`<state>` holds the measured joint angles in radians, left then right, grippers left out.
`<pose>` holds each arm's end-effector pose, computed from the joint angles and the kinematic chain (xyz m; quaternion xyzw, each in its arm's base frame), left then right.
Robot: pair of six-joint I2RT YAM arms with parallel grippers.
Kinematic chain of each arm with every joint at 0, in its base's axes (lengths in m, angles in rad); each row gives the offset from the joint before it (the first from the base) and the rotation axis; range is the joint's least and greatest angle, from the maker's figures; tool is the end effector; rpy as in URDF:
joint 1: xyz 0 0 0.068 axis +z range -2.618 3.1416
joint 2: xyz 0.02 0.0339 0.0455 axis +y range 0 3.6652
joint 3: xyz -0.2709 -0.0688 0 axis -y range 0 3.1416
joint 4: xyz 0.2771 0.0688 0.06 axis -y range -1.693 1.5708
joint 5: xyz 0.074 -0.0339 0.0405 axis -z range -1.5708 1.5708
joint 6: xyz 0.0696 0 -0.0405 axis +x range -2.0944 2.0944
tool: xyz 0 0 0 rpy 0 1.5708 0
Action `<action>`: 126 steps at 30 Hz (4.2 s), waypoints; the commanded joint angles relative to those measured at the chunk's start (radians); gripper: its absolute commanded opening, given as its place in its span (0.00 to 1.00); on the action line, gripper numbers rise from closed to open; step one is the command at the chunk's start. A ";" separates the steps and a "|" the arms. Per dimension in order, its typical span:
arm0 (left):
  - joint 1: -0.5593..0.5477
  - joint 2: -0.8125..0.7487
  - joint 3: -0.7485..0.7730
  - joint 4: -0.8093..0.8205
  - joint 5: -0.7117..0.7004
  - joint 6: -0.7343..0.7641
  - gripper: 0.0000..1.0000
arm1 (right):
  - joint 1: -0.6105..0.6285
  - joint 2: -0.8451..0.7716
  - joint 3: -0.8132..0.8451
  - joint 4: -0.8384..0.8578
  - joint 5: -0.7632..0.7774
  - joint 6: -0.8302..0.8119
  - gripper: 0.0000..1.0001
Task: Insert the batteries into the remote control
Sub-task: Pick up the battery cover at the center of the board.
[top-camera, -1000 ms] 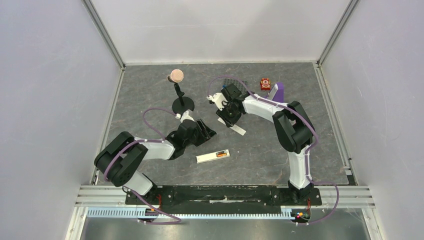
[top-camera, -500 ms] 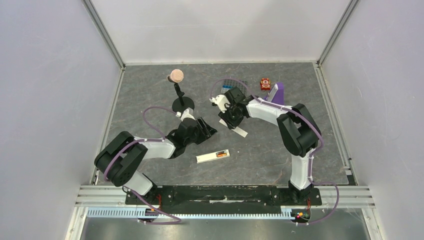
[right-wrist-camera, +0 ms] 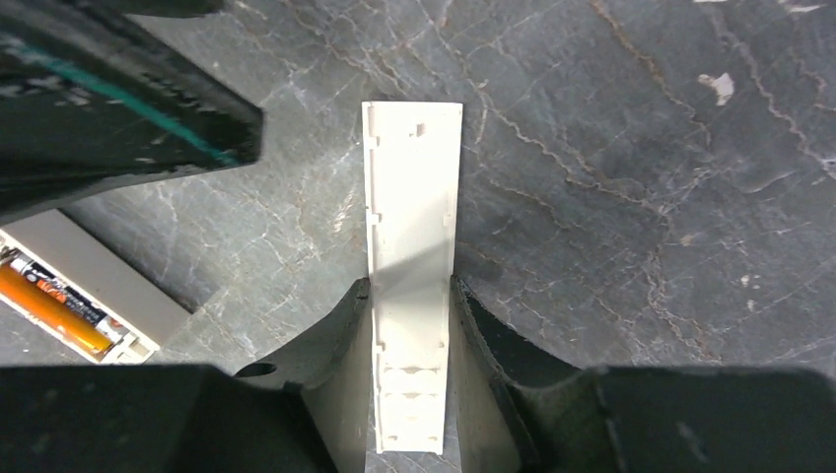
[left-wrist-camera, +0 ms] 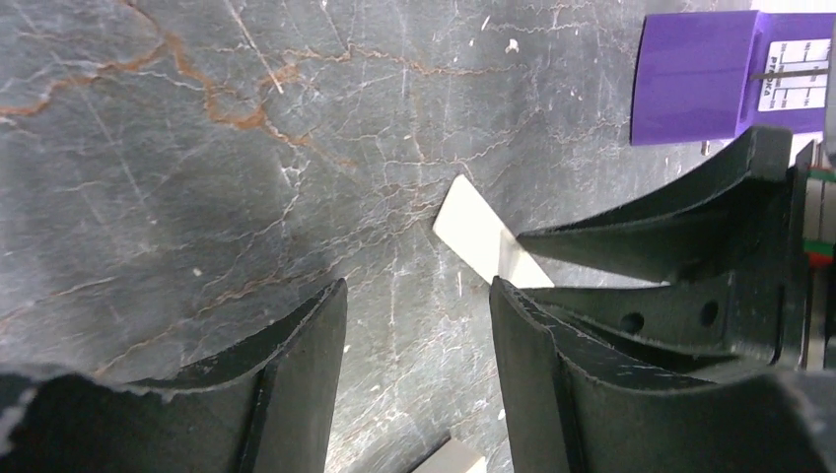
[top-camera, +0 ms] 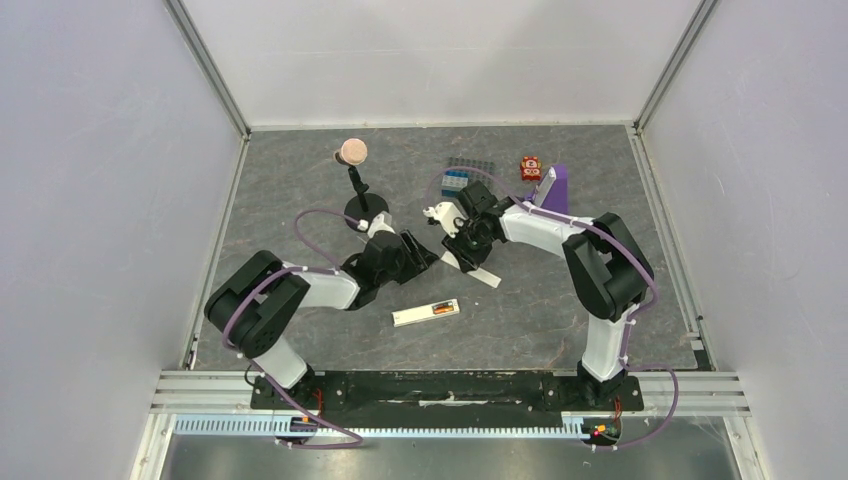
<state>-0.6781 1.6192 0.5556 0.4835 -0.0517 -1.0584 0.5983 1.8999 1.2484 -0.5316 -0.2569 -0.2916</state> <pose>0.2672 -0.2106 0.0924 -0.1783 0.8613 -0.3480 0.3244 0.3352 0.2499 0.1187 -0.4411 0.8678 0.1534 0.1696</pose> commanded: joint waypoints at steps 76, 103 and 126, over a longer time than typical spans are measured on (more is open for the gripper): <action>-0.021 -0.671 0.126 -0.761 -0.015 -0.295 0.02 | 0.530 -0.797 -0.796 1.158 0.459 0.000 0.62; -0.021 -0.914 0.090 -0.850 -0.012 -0.352 0.34 | 0.650 -0.630 -0.663 1.082 0.748 -0.050 0.00; -0.021 -1.218 0.144 -0.721 0.182 0.605 0.77 | 0.525 -0.798 -0.497 0.549 -0.096 0.330 0.00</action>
<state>-0.6964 0.3698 0.6426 -0.3309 -0.0689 -0.7132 1.1316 1.1419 0.6655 0.0887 -0.1009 -0.0475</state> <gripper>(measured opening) 0.760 0.025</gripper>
